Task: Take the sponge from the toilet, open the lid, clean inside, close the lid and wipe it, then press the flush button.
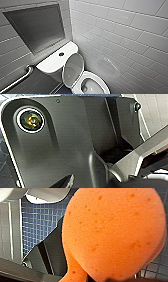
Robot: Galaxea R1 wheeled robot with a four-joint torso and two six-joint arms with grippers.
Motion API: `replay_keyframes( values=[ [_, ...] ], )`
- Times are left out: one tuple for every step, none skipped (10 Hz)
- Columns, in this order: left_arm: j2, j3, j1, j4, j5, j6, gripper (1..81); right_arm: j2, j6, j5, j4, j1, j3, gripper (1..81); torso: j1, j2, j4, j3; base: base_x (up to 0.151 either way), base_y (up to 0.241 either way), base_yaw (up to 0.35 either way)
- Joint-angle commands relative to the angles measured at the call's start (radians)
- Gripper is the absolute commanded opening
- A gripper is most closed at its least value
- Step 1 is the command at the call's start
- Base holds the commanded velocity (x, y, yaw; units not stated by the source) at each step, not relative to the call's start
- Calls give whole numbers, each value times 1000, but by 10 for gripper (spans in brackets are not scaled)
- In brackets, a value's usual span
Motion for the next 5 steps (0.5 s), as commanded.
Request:
replay_keyframes(
  values=[
    [15,-37,-1,9,16,3,811,-45,1,-28,-34,-1,28,10,64,-100,0,0,0,0,0],
    [38,-70,1,11,16,3,811,-68,1,-7,-34,1,52,10,66,-103,0,-32,0,0,0],
    [64,-102,1,11,16,3,811,-103,1,10,-34,5,89,10,73,-116,0,-52,0,0,0],
    [80,-123,5,11,16,5,811,-138,1,15,-35,11,129,10,89,-142,0,-81,0,0,0],
    [87,-134,5,9,16,5,811,-175,1,15,-35,22,178,10,109,-176,0,-103,0,0,0]
  ],
)
